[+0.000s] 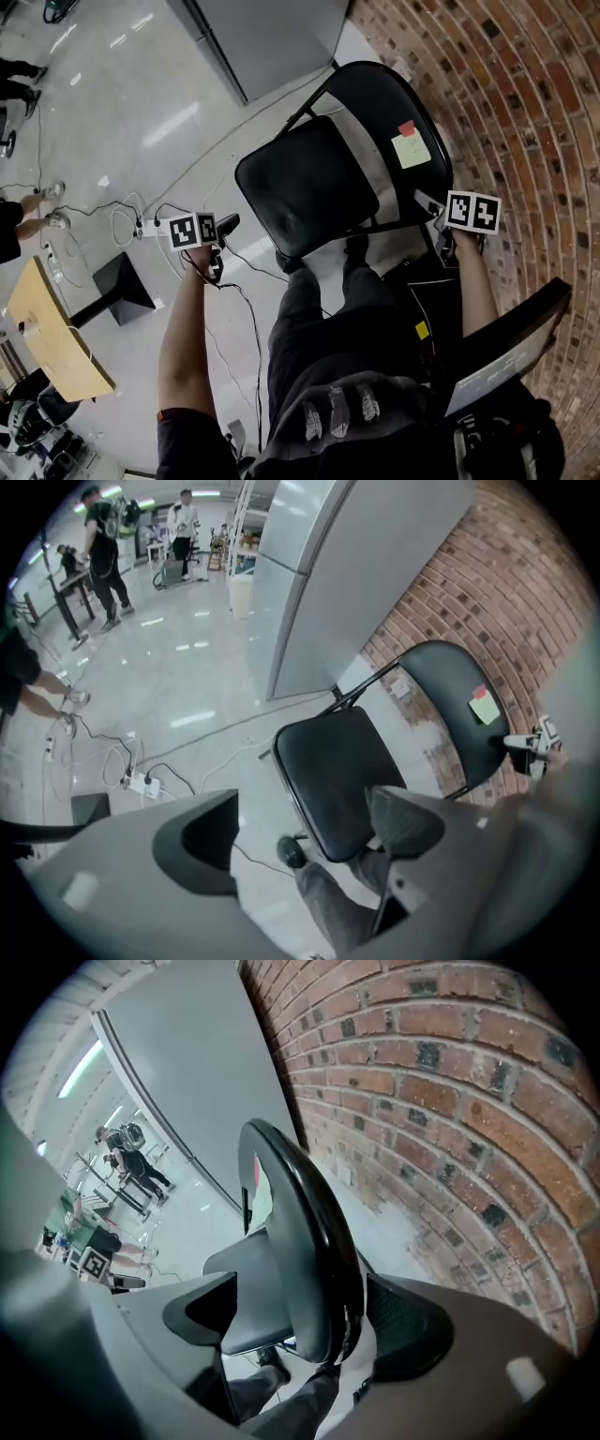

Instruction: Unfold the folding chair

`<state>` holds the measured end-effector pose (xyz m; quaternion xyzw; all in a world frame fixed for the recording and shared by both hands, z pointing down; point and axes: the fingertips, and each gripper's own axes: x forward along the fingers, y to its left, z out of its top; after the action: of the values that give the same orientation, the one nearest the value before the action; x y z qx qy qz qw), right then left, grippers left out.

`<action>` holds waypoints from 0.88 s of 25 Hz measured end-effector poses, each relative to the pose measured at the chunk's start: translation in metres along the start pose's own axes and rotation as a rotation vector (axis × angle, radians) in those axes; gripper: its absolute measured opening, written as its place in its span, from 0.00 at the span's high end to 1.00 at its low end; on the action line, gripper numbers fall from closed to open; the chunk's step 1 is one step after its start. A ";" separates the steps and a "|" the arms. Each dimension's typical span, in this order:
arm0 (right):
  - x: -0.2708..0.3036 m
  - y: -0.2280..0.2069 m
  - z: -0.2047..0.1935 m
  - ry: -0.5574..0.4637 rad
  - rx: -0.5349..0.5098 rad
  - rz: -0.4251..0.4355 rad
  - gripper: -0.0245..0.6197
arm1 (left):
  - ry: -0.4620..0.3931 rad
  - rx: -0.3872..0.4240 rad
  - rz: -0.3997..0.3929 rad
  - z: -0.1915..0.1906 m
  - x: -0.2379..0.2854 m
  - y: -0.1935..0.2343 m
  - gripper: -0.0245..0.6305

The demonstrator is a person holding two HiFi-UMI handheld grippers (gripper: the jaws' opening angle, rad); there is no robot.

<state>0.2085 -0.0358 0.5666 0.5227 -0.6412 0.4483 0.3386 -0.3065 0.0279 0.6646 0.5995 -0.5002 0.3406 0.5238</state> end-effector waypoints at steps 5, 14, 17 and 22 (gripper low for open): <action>0.000 -0.014 0.014 -0.027 0.007 -0.026 0.28 | -0.062 0.011 0.001 0.023 -0.035 -0.012 0.30; -0.030 -0.019 0.058 -0.172 -0.013 0.018 0.28 | -0.170 0.065 0.075 0.049 -0.077 -0.052 0.38; -0.049 -0.015 0.073 -0.235 -0.014 0.087 0.28 | -0.293 0.047 0.109 0.069 -0.102 -0.073 0.50; -0.072 0.021 0.089 -0.316 -0.056 0.322 0.29 | -0.417 0.086 0.076 0.091 -0.138 -0.137 0.96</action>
<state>0.2069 -0.0911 0.4644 0.4677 -0.7735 0.3913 0.1726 -0.2227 -0.0333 0.4771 0.6596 -0.6050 0.2496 0.3696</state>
